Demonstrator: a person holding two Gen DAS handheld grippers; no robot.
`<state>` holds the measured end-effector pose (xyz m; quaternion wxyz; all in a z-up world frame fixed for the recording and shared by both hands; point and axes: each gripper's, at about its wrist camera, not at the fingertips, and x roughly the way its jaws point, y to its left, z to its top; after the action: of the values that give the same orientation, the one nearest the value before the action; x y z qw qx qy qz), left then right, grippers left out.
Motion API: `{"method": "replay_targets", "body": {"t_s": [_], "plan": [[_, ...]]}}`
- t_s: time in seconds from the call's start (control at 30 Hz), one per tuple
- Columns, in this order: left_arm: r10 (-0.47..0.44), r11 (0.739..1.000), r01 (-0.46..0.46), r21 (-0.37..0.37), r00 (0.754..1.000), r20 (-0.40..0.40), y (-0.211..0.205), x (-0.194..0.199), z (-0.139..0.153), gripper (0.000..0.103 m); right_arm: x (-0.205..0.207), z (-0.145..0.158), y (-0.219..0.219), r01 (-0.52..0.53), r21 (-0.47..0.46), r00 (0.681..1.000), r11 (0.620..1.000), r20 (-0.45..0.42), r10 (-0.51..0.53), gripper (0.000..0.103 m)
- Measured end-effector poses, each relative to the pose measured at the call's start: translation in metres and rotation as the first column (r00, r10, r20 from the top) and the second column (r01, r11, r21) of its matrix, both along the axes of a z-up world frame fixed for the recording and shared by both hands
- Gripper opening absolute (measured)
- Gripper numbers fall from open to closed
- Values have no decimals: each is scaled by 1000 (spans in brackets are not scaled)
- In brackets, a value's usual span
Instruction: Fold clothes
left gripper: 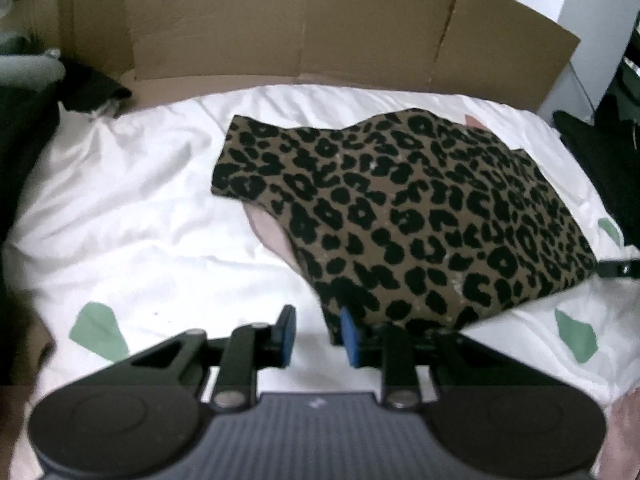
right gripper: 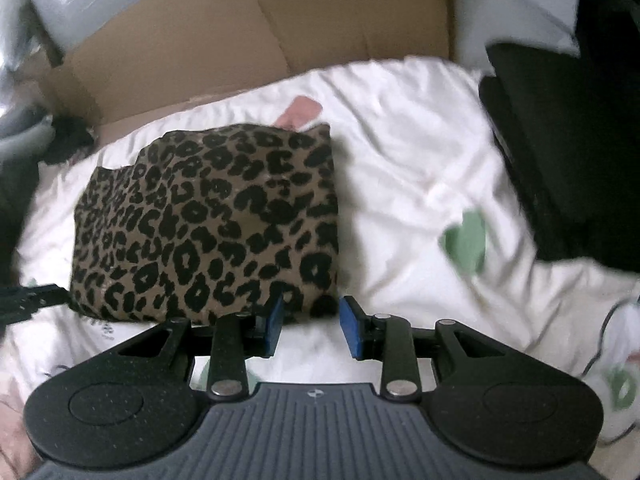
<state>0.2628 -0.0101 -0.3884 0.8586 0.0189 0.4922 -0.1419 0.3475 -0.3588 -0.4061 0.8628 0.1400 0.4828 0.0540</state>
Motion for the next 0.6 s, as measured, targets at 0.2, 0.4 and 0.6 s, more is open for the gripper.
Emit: {"method": "replay_targets", "body": {"t_s": [0.2, 0.4, 0.6], "plan": [[44, 995, -48, -82, 998, -55, 1, 4, -8, 35, 4, -27, -16, 117, 280, 991, 953, -93, -95, 39], [70, 991, -80, -110, 994, -87, -2, 9, -19, 40, 4, -44, -26, 194, 385, 981, 902, -92, -171, 38], [67, 993, -78, -91, 991, -119, -6, 13, -17, 39, 0, -44, -28, 194, 400, 980, 896, -49, -191, 18]]}}
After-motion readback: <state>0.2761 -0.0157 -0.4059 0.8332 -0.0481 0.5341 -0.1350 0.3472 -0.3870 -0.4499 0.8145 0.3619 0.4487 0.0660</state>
